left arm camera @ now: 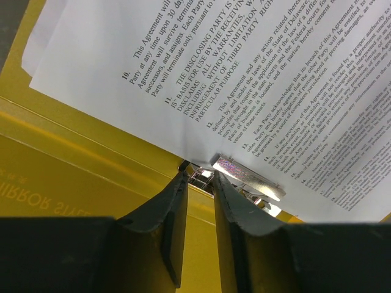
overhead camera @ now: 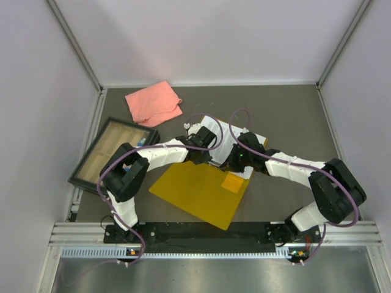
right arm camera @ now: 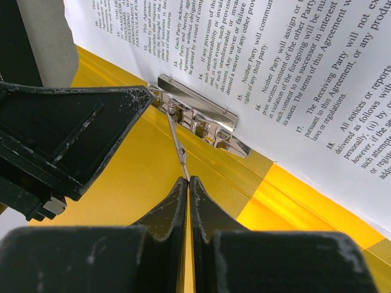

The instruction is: Put the files into the folder

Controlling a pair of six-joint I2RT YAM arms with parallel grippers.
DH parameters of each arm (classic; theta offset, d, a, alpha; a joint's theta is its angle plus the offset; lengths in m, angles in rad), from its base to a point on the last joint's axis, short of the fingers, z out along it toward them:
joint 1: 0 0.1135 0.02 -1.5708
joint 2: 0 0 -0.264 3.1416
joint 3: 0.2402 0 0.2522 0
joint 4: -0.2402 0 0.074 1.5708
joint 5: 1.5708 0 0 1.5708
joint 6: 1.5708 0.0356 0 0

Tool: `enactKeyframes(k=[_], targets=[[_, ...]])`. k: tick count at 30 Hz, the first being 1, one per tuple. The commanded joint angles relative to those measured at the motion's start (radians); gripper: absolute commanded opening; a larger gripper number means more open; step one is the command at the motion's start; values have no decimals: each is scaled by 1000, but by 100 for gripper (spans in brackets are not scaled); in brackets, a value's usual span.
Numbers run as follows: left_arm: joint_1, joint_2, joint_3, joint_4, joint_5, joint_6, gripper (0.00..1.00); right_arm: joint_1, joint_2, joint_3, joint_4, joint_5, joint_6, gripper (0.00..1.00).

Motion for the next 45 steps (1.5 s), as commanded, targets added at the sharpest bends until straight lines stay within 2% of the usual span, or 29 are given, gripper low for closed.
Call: enactKeyframes(k=[1,14,24,30,38,45], targets=[[1,0,24,-14,0,-91,28,-4,25,15,-27,51,-34,0],[-1,49,17,-32,9,-212,21,-3,18,2,-18,48,-31,0],[-1,-3,-23,-51,-39,-240,18,-3,26,-5,-7,49,-37,0],[-1,-67,-48,-63,-80,-234,20,-4,28,-10,-7,48,-37,0],[-1,-86,-54,-66,-59,-225,29,-3,29,-5,-4,45,-37,0],[-1,-75,-94,-43,-36,-306,27,-3,29,-7,1,42,-35,0]])
